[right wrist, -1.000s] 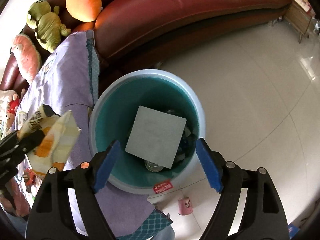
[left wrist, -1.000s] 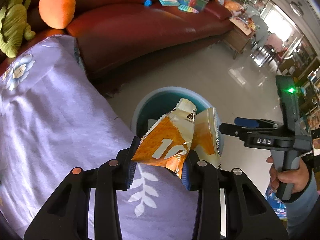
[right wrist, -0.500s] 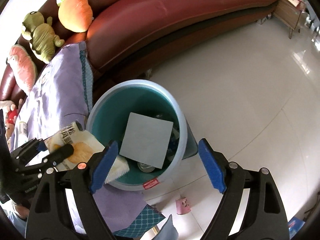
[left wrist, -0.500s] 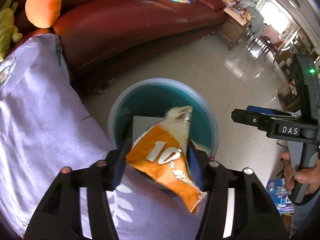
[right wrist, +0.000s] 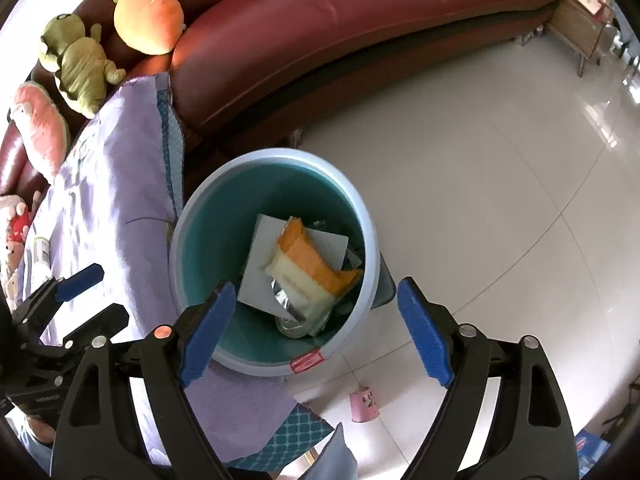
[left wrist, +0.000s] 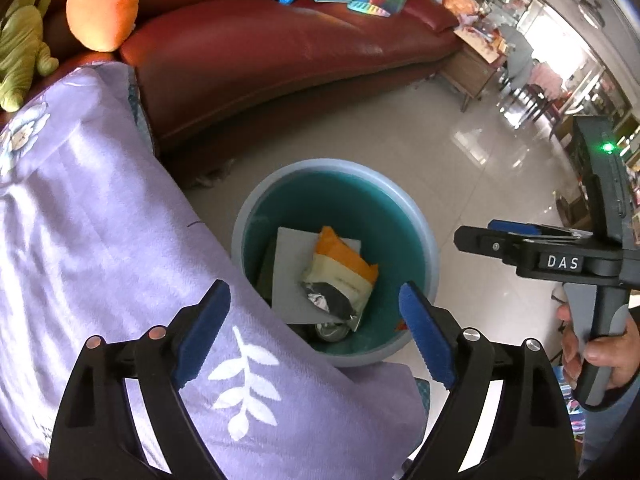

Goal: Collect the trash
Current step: 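Move both open tools back over the table toward the lid and wrapper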

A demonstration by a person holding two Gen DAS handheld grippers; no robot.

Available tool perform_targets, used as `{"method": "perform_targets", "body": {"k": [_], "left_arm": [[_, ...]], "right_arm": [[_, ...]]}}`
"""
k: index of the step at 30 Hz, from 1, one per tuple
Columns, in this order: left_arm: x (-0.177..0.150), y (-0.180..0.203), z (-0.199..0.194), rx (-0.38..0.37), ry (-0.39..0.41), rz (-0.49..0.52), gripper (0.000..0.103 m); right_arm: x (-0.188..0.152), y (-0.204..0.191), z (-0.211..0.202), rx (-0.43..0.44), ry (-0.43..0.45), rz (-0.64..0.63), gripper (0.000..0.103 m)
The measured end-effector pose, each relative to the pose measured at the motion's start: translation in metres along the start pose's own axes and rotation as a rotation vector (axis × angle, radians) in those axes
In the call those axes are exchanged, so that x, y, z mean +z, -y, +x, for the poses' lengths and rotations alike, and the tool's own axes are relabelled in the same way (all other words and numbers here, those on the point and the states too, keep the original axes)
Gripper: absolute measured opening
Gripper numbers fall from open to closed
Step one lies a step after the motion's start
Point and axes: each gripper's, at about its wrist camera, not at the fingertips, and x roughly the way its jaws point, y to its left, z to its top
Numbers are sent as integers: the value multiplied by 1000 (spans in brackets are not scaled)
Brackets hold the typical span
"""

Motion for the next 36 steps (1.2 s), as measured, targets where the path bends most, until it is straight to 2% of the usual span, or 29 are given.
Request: {"method": "perform_targets", "body": {"k": [9,19,28,36], "left_arm": [[-22,-23,-27,0,18,-56,88],[-64,-74,-86,35,79,-152,91],[-115,-129,-146,82,138,-241,92],[-181,-176,-199,148,180,-287,92]], "right_arm": [[-10,-28,-7,-4,-20,-39,84],[-28,-102,-20,23,-28,-141,84],[-52,-186,-25,46,-46,-269,84],[-84,-254,-32,55,-70,-375,84]]}}
